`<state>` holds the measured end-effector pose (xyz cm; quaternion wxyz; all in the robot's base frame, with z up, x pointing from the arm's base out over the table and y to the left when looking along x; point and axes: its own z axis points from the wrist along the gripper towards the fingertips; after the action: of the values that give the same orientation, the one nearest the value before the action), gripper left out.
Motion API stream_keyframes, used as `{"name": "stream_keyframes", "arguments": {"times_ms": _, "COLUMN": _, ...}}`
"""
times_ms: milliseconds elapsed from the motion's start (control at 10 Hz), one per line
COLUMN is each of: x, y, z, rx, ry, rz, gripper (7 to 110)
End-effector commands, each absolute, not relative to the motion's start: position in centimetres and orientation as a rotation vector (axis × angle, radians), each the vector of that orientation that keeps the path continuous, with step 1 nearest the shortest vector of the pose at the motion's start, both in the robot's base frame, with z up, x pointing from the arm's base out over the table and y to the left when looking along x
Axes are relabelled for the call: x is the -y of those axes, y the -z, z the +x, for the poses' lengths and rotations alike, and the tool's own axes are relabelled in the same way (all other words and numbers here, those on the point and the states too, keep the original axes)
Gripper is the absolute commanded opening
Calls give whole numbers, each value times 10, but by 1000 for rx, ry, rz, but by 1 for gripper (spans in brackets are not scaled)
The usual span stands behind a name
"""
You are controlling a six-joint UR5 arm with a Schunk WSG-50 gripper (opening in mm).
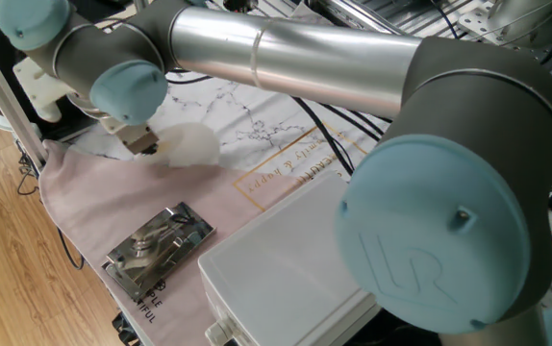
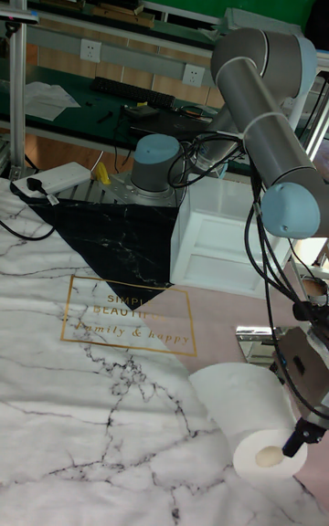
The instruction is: Take the roll of paper down from the shelf
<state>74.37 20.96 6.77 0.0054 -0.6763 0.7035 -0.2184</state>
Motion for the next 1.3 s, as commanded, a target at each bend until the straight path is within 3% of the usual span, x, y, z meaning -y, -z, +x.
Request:
{"name": "stream_keyframes", "arguments": {"times_ms": 0, "x": -180, "y": -95, "z": 762, "rx": -2018, "ry": 948, "rz": -2334, "gripper": 66}}
{"name": "stream_keyframes", "arguments": {"times_ms": 200, "x": -134, "y": -169, "z": 778, "rx": -1898, "ry": 1433, "rz": -2390, "gripper": 66}}
{"name": "stream_keyframes", "arguments": {"times_ms": 300, "x": -137, "y": -149, "z": 758, "rx": -2055, "ry": 1266, "rz": -2303, "gripper": 66}}
{"name": "stream_keyframes", "arguments": {"times_ms": 500, "x": -185, "y": -91, "z": 723, "rx": -2357, "ry": 717, "rz": -1883, "gripper": 66}}
{"name": "stream_keyframes", "arguments": {"times_ms": 600, "x": -183, "y": -82, "z": 707, "rx": -2477, "ry": 629, "rz": -1714, "gripper": 44}}
{"name": "stream_keyframes", "arguments": {"times_ms": 800, "x": -157, "y": -103, "z": 695, "rx": -2553, "ry": 753, "rz": -1568, "gripper": 44}}
{"name": "stream_keyframes", "arguments": {"times_ms": 1000, "x": -180, "y": -112, "z": 693, "rx": -2589, "ry": 668, "rz": -1520, "gripper": 44}}
{"name": "stream_keyframes", "arguments": {"times_ms": 1200, "x": -183, "y": -108, "z": 714, "rx": -2532, "ry": 692, "rz": -1492, "gripper": 44}}
